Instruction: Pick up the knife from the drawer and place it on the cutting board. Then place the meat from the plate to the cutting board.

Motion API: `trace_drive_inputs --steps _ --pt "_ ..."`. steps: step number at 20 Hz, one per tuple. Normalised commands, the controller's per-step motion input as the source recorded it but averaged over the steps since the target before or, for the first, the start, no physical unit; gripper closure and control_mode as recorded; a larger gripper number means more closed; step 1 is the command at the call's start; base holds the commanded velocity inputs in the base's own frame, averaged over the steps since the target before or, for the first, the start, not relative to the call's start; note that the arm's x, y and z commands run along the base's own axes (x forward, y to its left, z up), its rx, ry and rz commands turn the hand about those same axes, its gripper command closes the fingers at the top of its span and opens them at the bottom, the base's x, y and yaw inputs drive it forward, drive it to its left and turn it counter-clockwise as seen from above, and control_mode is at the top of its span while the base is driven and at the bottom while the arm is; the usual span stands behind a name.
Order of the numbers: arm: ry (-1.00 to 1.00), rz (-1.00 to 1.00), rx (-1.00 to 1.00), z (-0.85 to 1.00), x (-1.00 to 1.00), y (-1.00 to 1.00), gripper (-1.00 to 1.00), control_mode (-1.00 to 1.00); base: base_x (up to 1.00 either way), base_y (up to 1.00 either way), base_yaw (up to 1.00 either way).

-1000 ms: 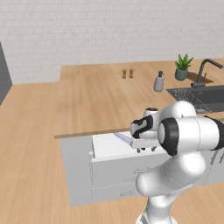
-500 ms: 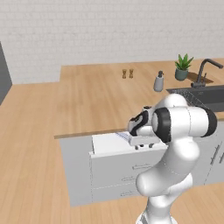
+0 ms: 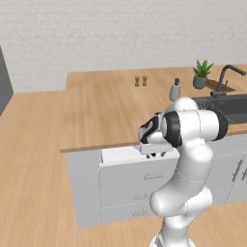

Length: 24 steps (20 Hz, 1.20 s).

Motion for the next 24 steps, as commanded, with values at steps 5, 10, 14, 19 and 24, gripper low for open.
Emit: trace_drive_inputs --steps 5,10,14,19,24 --pt "0.0 0.05 0.0 -0.64 -0.6 0.0 -1.0 -1.0 0.0 0.0 0.0" --pt "0.0 0.06 0.01 -0.72 -0.99 0.0 -1.0 -1.0 0.0 0.0 0.0" --pt "0.0 0.08 0.02 -0.73 -1.0 0.0 -1.0 -1.0 0.0 0.0 0.0" --pt "0.0 0.08 0.02 -0.74 -1.0 0.0 -1.0 -1.0 0.0 0.0 0.0" --pt "0.0 0.09 0.02 -0.74 -1.0 0.0 -1.0 -1.0 0.0 0.0 0.0"
